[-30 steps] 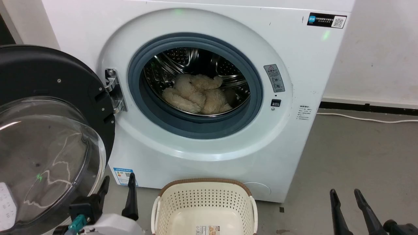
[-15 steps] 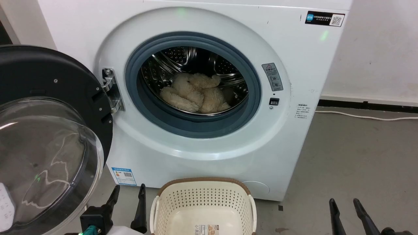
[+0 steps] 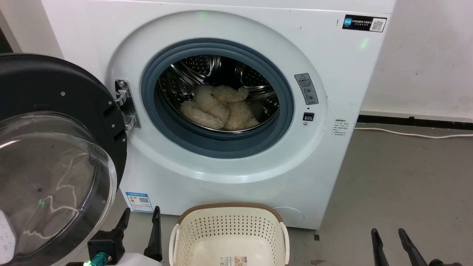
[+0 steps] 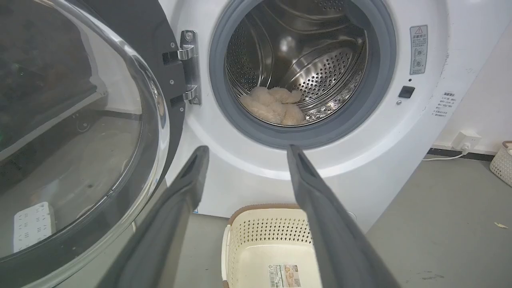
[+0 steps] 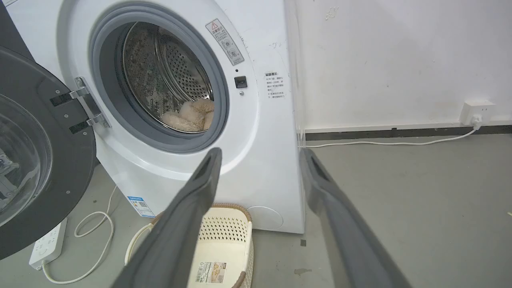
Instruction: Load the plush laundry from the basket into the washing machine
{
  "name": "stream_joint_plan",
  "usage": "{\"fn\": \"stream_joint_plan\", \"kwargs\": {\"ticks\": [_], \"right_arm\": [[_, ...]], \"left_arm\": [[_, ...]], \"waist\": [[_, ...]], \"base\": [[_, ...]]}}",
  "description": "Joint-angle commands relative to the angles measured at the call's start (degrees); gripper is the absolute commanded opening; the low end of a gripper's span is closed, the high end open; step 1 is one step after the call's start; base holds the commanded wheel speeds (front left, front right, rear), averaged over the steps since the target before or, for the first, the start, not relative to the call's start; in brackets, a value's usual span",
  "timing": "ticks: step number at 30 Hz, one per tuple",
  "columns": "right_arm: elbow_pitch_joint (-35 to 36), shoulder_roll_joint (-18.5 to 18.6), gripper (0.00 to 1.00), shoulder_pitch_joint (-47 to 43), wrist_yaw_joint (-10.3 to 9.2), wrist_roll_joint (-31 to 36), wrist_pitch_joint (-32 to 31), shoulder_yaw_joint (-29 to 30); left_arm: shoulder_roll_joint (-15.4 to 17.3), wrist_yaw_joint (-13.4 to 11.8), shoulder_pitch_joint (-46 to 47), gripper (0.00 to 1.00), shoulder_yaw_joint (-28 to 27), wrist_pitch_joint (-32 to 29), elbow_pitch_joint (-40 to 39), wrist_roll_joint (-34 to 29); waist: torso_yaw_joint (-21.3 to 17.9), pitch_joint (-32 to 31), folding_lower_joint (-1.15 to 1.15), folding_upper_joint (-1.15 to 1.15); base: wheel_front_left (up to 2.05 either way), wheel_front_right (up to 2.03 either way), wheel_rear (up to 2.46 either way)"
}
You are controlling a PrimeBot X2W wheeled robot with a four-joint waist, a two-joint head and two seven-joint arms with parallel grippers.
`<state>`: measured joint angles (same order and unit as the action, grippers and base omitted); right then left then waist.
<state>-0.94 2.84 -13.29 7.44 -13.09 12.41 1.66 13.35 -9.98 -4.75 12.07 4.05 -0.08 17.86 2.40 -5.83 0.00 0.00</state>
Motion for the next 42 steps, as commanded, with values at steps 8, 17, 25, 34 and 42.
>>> {"fn": "stream_joint_plan", "kwargs": {"ticks": [8,17,25,34,42], "right_arm": [[-0.4,0.0,1.00,0.3,0.05,-0.1,0.1,-0.2],[-0.3,0.0,1.00,0.3,0.05,-0.1,0.1,-0.1],[-0.3,0.0,0.00,0.2,0.00,0.2,-0.2,-0.1],[-0.2,0.0,0.00,1.2,0.00,1.1,-1.1,-0.2],[-0.1,0.0,0.00,2.0,0.01,1.9,-1.8,-0.3]], "left_arm": [[0.1,-0.3,-0.3,1.00,-0.1,0.3,-0.1,0.9],[0.1,-0.5,-0.3,1.00,-0.2,1.0,0.1,1.4],[-0.2,-0.3,0.1,0.00,-0.1,0.8,0.1,1.2],[-0.9,0.4,0.4,0.00,-1.0,0.5,0.1,-0.2],[-1.6,1.1,0.7,0.00,-1.8,0.1,0.1,-1.4]], "waist": [[0.1,0.1,0.00,0.00],[0.3,0.4,0.00,0.00],[0.3,0.6,0.00,0.00],[0.1,1.0,0.00,0.00],[0.0,1.3,0.00,0.00]], "base": [[0.00,0.00,0.00],[0.00,0.00,0.00],[0.00,0.00,0.00],[0.00,0.00,0.00],[0.00,0.00,0.00]]}}
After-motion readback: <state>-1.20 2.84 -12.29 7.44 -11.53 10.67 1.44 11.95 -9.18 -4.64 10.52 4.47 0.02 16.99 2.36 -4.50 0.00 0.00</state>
